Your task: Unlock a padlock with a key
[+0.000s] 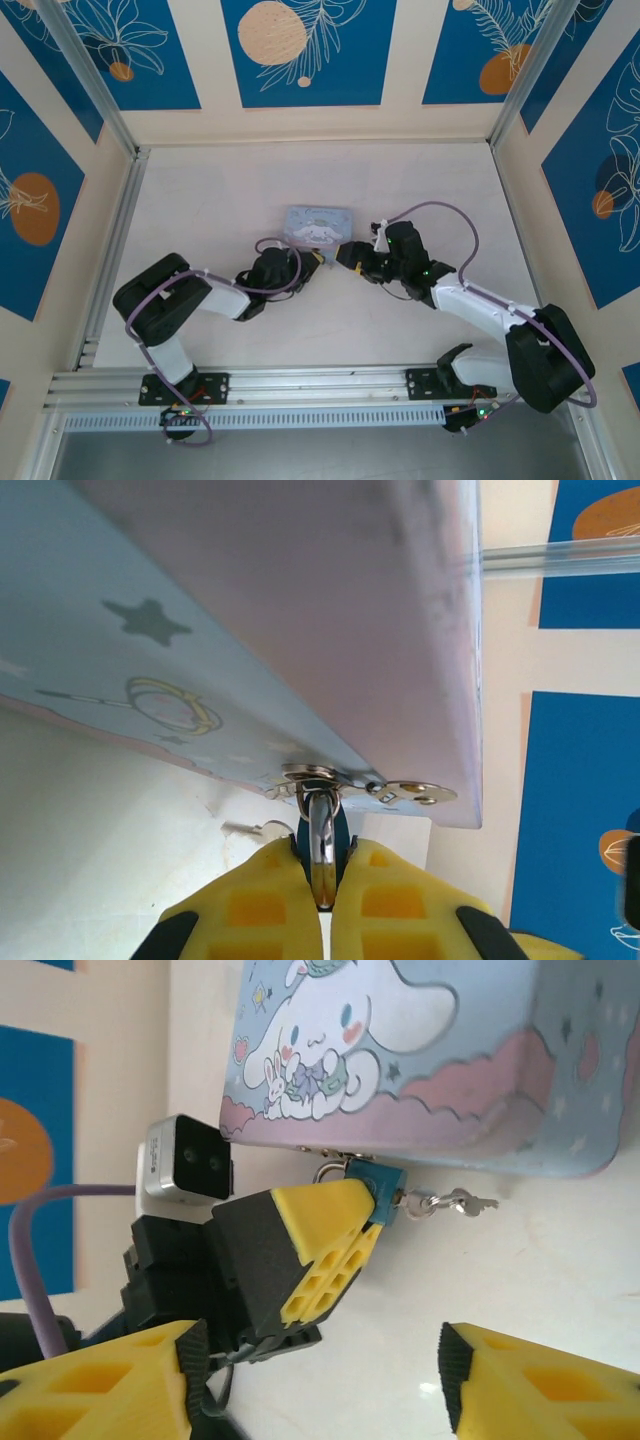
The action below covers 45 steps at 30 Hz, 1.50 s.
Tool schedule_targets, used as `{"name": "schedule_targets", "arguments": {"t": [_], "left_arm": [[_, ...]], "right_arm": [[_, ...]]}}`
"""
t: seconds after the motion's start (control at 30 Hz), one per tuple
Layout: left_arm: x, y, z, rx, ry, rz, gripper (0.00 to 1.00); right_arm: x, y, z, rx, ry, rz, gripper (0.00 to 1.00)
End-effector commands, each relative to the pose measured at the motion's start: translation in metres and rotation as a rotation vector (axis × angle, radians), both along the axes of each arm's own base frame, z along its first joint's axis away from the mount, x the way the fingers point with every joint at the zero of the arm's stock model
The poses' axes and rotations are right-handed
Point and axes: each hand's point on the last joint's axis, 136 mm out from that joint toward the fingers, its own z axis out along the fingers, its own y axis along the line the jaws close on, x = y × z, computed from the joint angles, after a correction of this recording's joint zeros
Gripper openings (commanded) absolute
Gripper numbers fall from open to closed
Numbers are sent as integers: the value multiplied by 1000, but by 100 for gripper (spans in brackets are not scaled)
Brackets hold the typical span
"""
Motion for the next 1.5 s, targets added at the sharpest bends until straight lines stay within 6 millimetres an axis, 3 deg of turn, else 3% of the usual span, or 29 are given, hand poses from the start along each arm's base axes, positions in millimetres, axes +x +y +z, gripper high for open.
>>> {"name": "schedule_targets", "arguments": {"t": [0.0,0.3,0.53,0.77,1.07,1.47], "left_arm": [[2,-10,19,-21,-8,-53,0],[-6,-19,28,-31,78,-120,0],[-8,-22,38,-40,95,-143,0],[-8,-26,41,-58,101,-156,0],[-7,-30,43,-64,105,-168,0],[-8,-31,46,-72,104,-176,0]], "right_arm": [[-12,-15,-14,-303,-116,140,59],[-5,3,-21,-528,-267,307,34],[2,4,-30,-603,-284,323,43],[7,8,-36,-662,-314,340,43],[10,12,-44,-780,-355,363,39],[32,3,-48,-938,-383,230,30]]}}
